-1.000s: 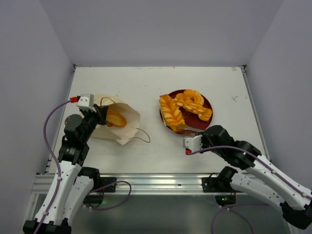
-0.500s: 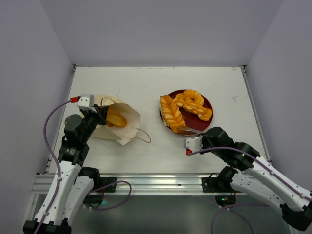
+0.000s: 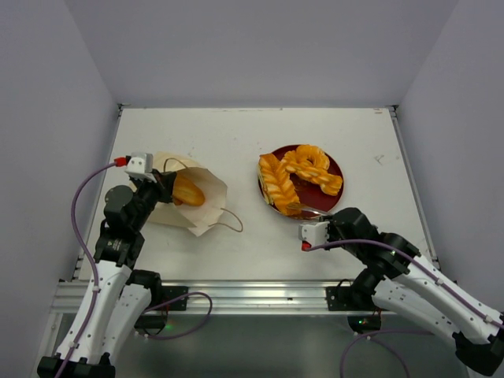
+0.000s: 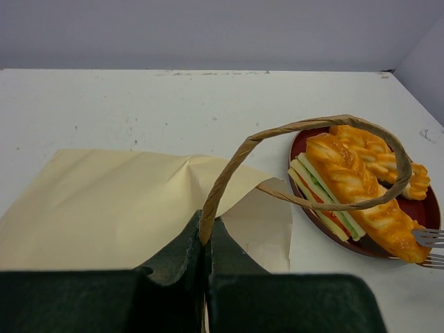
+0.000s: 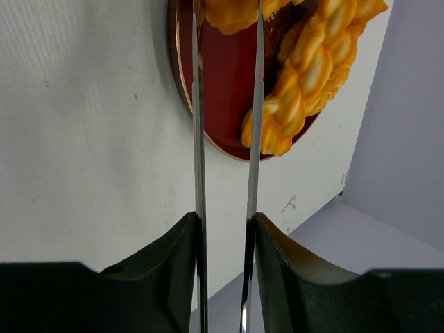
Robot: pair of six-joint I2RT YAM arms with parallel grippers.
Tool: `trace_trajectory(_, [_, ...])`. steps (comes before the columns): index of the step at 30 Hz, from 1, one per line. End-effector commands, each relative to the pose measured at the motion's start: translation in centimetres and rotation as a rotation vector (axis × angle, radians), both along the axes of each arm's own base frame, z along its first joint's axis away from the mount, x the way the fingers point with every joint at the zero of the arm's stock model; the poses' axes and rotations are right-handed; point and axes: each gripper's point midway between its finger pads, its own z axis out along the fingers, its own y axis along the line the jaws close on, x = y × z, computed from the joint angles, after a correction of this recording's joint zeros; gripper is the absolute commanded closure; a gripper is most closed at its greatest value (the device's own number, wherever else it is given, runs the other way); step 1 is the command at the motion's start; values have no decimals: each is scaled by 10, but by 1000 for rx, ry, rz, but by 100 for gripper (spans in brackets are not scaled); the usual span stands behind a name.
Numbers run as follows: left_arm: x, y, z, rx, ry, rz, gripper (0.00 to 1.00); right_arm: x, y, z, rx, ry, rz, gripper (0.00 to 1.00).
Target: Take the fake bread out of the paper bag
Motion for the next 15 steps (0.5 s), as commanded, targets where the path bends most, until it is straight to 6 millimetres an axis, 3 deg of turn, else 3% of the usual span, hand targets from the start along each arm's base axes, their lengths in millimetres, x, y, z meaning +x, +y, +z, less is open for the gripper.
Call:
trace_trajectory(1, [-2, -3, 0, -1, -9, -20, 100, 6, -7, 9, 11, -48, -54, 61])
trace_trajectory(15, [-1, -5, -1, -8, -7, -24, 100, 2, -6, 4, 36, -33, -60, 56])
